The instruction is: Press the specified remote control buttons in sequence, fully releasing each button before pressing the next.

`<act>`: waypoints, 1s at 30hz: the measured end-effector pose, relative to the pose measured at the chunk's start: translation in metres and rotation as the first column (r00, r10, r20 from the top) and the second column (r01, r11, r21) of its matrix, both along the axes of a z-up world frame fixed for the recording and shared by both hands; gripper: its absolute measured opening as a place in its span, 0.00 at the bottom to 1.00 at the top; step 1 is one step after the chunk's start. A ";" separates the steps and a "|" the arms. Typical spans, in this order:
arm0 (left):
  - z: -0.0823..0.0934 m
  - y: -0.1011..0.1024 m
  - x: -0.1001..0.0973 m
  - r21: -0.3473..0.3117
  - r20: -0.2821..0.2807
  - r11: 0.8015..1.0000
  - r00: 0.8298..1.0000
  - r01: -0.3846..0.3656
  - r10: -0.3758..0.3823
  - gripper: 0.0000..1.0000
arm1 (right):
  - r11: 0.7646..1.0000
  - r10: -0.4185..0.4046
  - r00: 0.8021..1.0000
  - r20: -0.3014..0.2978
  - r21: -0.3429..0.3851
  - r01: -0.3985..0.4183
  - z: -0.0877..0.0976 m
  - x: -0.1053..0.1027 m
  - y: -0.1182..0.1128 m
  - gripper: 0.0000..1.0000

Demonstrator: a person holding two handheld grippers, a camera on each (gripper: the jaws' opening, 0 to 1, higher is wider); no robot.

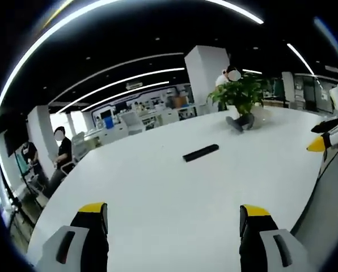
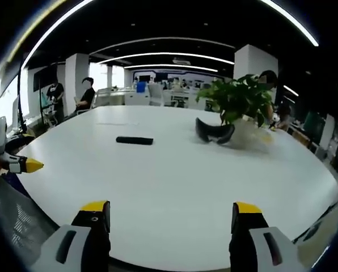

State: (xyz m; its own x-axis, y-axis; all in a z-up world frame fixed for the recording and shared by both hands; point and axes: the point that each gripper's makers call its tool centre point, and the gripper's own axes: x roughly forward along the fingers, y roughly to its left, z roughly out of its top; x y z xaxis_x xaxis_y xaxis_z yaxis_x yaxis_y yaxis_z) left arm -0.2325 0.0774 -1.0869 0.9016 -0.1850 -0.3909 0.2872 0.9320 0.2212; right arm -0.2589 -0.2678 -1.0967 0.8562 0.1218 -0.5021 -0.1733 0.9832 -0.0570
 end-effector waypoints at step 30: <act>-0.016 0.016 -0.004 0.084 -0.086 0.994 0.994 -0.065 0.073 1.00 | 1.000 -0.016 0.999 -0.039 -0.002 0.016 -0.006 -0.002 -0.004 0.80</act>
